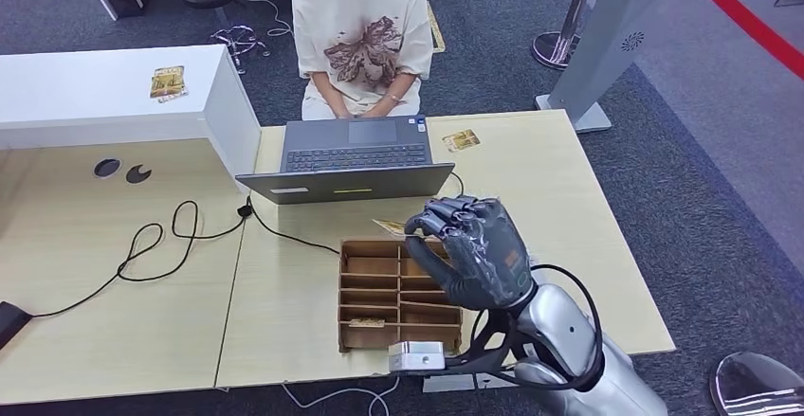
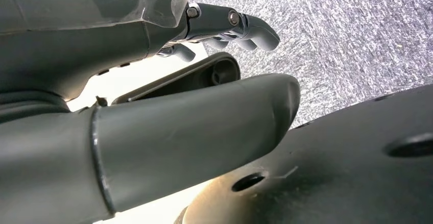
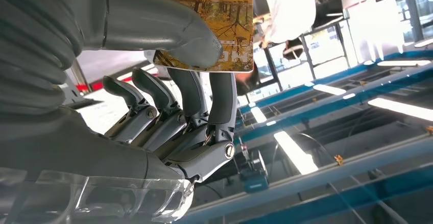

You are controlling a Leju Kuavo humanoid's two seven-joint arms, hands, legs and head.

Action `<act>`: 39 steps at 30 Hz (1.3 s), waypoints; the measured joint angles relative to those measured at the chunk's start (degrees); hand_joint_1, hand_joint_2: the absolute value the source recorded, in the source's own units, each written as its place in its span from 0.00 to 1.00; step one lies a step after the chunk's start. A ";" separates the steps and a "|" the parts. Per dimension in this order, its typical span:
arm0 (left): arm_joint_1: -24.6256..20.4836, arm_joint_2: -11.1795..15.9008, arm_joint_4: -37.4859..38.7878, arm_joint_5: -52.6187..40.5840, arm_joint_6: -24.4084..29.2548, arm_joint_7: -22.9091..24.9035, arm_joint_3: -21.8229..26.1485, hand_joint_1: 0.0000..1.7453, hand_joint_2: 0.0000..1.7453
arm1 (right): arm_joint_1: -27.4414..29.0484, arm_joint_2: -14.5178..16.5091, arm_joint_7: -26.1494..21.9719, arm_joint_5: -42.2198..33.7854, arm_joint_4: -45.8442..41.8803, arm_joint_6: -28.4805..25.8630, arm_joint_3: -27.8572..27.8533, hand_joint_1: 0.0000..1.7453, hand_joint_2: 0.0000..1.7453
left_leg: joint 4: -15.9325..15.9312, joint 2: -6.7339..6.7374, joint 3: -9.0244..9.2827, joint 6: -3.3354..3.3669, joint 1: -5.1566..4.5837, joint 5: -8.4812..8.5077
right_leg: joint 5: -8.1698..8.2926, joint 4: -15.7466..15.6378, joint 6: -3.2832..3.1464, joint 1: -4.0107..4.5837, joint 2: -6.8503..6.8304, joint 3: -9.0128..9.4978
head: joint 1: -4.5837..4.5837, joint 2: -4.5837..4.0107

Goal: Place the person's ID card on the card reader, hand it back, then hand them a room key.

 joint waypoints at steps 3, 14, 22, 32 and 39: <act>-0.01 0.05 0.00 -0.16 -0.07 0.00 -0.21 0.00 0.00 | -1.53 0.00 0.01 -0.32 0.18 0.37 0.03 1.00 1.00 | 0.00 0.00 -0.01 0.00 0.00 0.01 | 0.01 0.01 0.00 0.00 0.00 0.00 | 0.00 0.01; -0.30 0.50 0.00 -1.48 -0.75 -0.22 -2.49 0.00 0.00 | -12.27 0.26 0.38 -5.91 6.61 6.80 0.09 1.00 1.00 | 0.00 0.00 -0.03 0.01 0.00 0.16 | 0.15 0.02 0.03 0.00 0.02 -0.01 | 0.00 0.02; -0.61 0.78 0.00 -1.81 -1.11 -0.42 -4.81 0.00 0.00 | -19.17 2.19 0.92 -8.39 14.82 9.26 -0.27 1.00 1.00 | 0.00 -0.01 -0.03 0.00 0.00 0.23 | 0.21 0.04 -0.02 0.00 0.00 -0.01 | -0.01 0.01; -0.78 1.08 0.00 -1.55 -1.79 -0.42 -5.79 0.00 0.00 | -25.63 5.98 2.33 -10.46 25.59 11.26 -2.20 1.00 1.00 | 0.00 -0.02 -0.04 -0.04 0.01 0.27 | 0.25 0.06 -0.04 0.01 -0.01 -0.03 | 0.01 0.01; -0.81 1.34 0.00 -2.24 -1.93 -0.42 -5.80 0.00 0.00 | -28.63 8.07 3.25 -11.32 32.10 11.69 -4.40 1.00 1.00 | 0.00 -0.02 -0.04 -0.04 0.01 0.28 | 0.26 0.06 -0.04 0.01 -0.01 -0.03 | 0.00 0.01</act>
